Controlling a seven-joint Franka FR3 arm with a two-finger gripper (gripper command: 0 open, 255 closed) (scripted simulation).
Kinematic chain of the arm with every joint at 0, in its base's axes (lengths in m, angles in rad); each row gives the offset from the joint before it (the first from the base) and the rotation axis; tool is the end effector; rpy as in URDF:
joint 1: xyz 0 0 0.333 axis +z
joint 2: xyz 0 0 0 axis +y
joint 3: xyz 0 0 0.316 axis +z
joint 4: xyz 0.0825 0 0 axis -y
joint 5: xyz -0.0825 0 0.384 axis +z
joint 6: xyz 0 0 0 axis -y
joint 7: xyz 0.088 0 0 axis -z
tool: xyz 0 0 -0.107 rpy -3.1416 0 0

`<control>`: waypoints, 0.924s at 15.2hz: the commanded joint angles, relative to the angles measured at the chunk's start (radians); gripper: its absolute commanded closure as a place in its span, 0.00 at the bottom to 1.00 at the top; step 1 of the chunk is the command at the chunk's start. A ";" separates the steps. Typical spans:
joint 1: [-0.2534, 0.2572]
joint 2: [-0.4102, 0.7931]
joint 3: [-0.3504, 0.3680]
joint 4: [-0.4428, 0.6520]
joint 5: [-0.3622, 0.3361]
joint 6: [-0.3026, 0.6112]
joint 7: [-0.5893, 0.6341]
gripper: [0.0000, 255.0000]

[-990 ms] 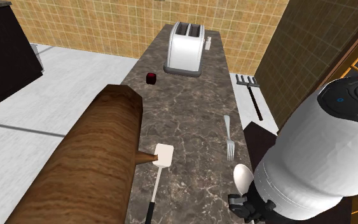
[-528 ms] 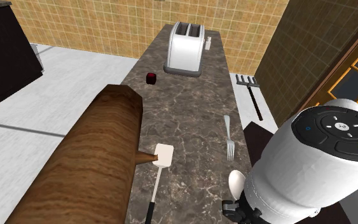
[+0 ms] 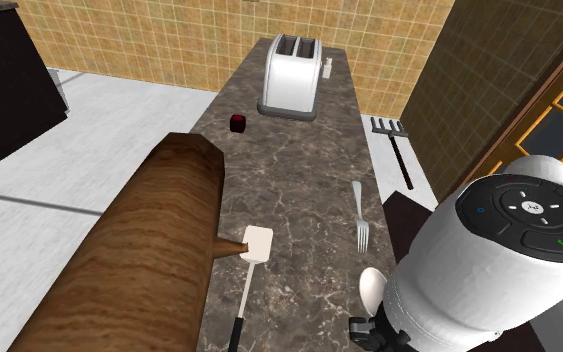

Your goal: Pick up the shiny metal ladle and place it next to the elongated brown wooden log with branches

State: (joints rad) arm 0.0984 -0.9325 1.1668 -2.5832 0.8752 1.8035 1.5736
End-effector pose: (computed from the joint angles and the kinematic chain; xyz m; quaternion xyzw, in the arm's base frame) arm 0.0854 0.3746 0.3495 0.8938 -0.4447 -0.0135 0.0559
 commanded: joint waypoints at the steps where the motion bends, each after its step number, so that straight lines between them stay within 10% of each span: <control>1: 0.000 0.000 0.000 0.000 0.000 0.000 0.000 0.00; 14: 0.002 -0.013 -0.105 0.080 -0.083 -0.108 0.019 0.00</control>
State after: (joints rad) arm 0.1001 -0.9454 1.0640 -2.5051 0.7939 1.6974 1.5921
